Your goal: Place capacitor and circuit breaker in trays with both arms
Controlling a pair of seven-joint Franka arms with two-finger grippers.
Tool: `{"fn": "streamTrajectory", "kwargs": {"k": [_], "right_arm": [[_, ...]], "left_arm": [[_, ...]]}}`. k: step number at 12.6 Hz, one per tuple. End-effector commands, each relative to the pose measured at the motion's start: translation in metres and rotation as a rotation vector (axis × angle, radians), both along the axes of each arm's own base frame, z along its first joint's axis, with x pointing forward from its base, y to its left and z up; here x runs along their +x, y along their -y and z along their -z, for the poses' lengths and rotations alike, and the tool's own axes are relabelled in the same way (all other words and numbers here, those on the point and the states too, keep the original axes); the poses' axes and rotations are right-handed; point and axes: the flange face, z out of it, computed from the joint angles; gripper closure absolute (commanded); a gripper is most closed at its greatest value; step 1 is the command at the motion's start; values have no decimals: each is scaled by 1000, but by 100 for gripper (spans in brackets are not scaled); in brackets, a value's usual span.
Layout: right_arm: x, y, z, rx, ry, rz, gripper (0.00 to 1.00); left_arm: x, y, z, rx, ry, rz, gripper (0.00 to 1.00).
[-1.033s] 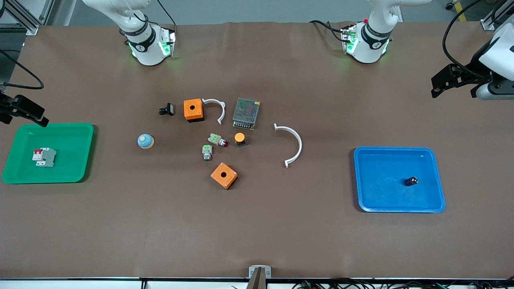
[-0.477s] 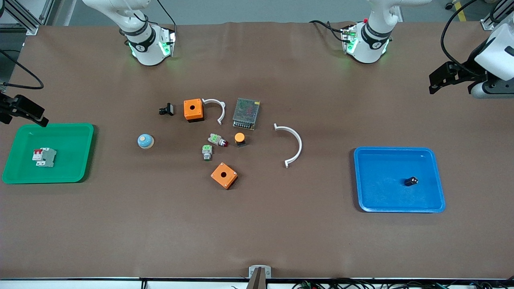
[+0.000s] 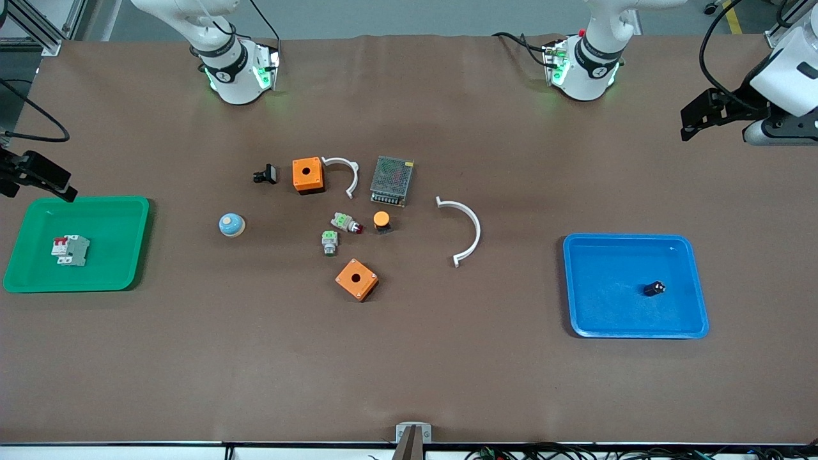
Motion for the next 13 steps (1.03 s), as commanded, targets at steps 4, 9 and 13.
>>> {"fn": "streamTrajectory", "kwargs": {"k": [4,9,13], "right_arm": [[0,1,-6,11,7,-5,0],[-1,1,-6,10,5,-5,0],[-1,1,-6,8,3,-5,0]], "left_arm": [[-3,-7,-12,-80,43,20,0],[6,-14,-20,-41,42,8,0],[7,-10,-23,-8,42,8,0]]}}
